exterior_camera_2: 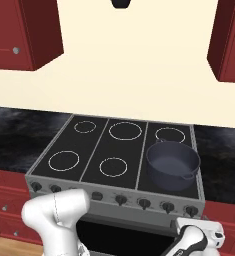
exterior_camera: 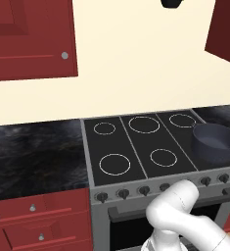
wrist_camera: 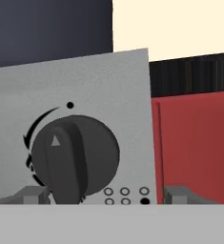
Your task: Turn on the front right burner of the stove.
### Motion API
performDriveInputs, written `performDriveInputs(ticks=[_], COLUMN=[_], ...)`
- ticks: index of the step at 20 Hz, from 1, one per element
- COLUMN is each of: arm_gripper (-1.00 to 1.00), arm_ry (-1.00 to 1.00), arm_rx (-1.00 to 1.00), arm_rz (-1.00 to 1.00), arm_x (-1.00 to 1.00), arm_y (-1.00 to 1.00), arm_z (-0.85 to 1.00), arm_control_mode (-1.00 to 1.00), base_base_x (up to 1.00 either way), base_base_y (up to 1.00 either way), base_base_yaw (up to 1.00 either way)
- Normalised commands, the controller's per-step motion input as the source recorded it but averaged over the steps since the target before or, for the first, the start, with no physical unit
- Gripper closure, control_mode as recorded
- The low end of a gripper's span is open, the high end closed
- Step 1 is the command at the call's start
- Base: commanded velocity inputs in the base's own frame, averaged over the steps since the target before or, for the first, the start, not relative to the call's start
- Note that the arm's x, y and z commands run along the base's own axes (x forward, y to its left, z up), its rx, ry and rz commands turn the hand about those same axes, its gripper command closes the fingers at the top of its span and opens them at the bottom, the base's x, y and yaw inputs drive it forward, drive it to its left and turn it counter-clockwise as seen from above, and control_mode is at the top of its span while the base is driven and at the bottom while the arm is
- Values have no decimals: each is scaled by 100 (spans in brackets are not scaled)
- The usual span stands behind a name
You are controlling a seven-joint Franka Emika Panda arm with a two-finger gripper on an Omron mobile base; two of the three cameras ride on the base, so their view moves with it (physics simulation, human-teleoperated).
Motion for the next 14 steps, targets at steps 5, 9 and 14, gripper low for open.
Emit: performDriveInputs(ticks=[5, 9, 14], arm_gripper=[100, 100, 100], arm_ry=[0, -4, -8], arm_rx=[8, 8, 2], arm_rz=[0, 0, 0], arm_x=[23, 10, 2], arm_y=[0, 0, 4], arm_z=[1, 26, 66], arm_control_mode=[-100, -100, -100], base_base_x=[0, 0, 0], base_base_y=[0, 0, 0], base_base_yaw=[0, 0, 0])
